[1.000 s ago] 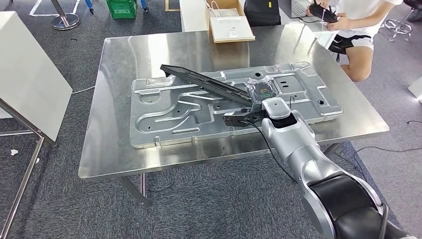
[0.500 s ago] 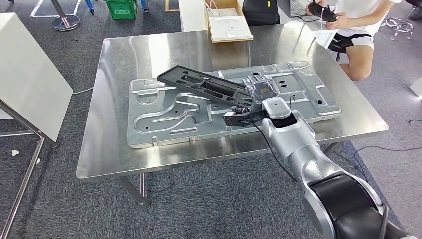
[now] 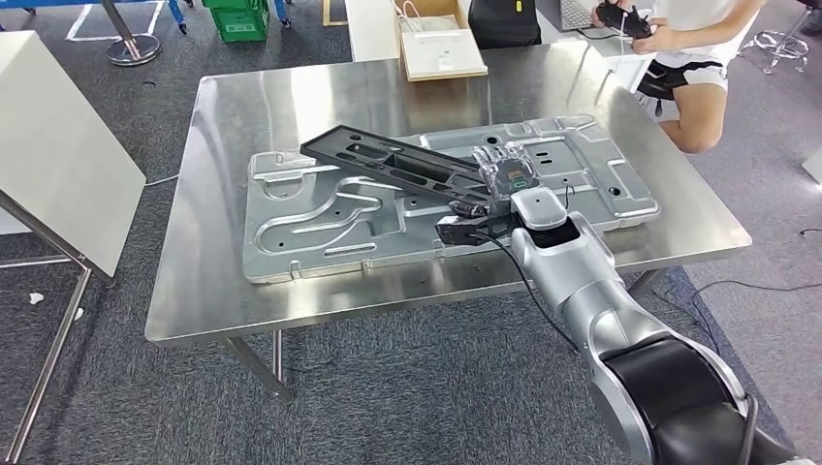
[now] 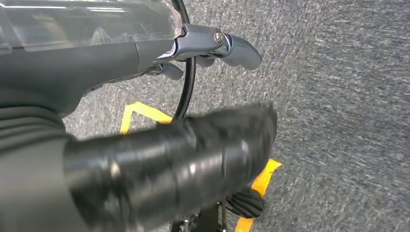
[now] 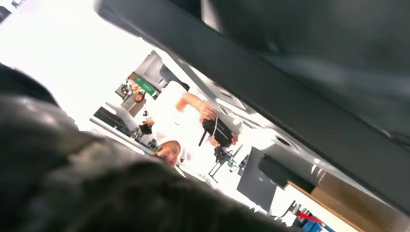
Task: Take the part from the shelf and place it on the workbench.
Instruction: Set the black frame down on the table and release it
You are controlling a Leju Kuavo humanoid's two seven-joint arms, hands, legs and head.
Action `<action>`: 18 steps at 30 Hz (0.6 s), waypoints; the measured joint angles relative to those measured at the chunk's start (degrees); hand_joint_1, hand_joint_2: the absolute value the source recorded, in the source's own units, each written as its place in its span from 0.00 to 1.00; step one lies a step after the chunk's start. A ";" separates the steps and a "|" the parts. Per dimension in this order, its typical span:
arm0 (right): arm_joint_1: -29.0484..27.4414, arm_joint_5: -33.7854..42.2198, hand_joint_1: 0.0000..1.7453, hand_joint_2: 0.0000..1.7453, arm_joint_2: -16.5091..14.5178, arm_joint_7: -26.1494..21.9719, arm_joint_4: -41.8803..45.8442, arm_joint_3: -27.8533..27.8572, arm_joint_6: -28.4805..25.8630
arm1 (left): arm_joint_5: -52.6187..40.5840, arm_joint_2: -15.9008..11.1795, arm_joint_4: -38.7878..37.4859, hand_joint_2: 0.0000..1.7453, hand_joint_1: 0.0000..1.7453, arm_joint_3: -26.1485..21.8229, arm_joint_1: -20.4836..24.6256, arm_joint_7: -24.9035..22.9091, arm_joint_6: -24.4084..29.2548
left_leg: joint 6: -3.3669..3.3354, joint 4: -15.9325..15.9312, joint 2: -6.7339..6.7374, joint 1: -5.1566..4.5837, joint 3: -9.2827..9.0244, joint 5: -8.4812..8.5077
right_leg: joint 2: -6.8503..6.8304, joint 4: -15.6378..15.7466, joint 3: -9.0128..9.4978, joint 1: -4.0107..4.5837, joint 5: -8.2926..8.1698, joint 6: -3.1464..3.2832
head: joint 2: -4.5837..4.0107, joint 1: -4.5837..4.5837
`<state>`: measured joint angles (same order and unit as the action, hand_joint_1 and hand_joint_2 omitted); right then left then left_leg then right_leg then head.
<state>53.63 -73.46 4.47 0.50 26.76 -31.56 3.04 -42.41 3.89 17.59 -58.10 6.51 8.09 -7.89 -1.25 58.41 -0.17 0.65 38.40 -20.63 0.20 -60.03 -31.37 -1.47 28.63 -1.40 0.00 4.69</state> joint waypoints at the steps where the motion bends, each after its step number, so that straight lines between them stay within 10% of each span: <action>1: 0.03 -0.03 0.00 0.00 -0.01 0.00 -0.01 0.00 0.00 | -0.01 0.01 0.00 0.00 0.00 0.00 -0.01 0.00 0.01 | 0.47 0.04 -0.08 -0.04 0.19 0.28 | 0.09 -0.08 -0.29 0.25 -0.13 0.31 | 0.00 -0.01; 4: 0.14 -0.05 0.00 0.00 -0.09 -0.01 -0.01 0.00 -0.01 | -0.01 0.02 0.00 0.00 0.00 -0.03 -0.14 -0.01 0.01 | 1.70 0.77 -0.18 0.21 1.00 -0.23 | -0.02 0.23 -1.24 0.18 -1.13 1.75 | 0.00 -0.05; 8: 0.36 -0.16 0.00 0.00 -0.18 -0.01 -0.01 0.00 0.00 | -0.03 0.01 0.00 0.00 0.00 -0.04 -0.05 -0.02 0.01 | 2.51 12.75 -0.06 0.52 4.68 -9.48 | -0.15 0.41 -3.52 0.28 -3.20 2.95 | 0.00 -0.10; 10: 0.34 -0.24 0.00 0.00 -0.19 -0.01 -0.04 0.00 0.01 | -0.07 0.03 0.00 0.00 0.00 -0.04 0.01 -0.05 0.00 | 2.58 16.34 -0.05 0.52 4.39 -10.76 | -0.16 0.20 -4.91 0.45 -4.09 2.91 | 0.00 -0.11; 15: 0.80 -0.39 0.00 0.00 -0.21 -0.02 -0.07 0.00 0.02 | -0.19 0.00 0.00 0.00 0.00 -0.04 0.39 -0.09 0.03 | 1.46 1.69 -0.15 0.10 -6.81 -7.69 | -0.26 -0.22 -6.98 0.61 -5.85 1.89 | 0.00 -0.10; 18: 1.13 -0.62 0.00 0.00 -0.20 -0.08 -0.12 0.00 0.02 | -0.23 0.00 -0.01 0.00 0.00 -0.04 0.48 -0.11 0.03 | 0.66 -0.05 -0.16 -0.13 -7.25 -6.93 | -0.28 0.32 -7.04 0.57 -7.00 0.73 | 0.00 -0.09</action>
<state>54.76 -74.07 4.27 0.43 26.64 -31.56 3.07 -42.64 3.89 17.59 -58.14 6.99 7.98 -7.86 -0.59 58.36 -0.32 0.53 31.15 -27.57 -0.08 -59.71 -38.41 -0.90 21.63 -0.67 0.00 4.60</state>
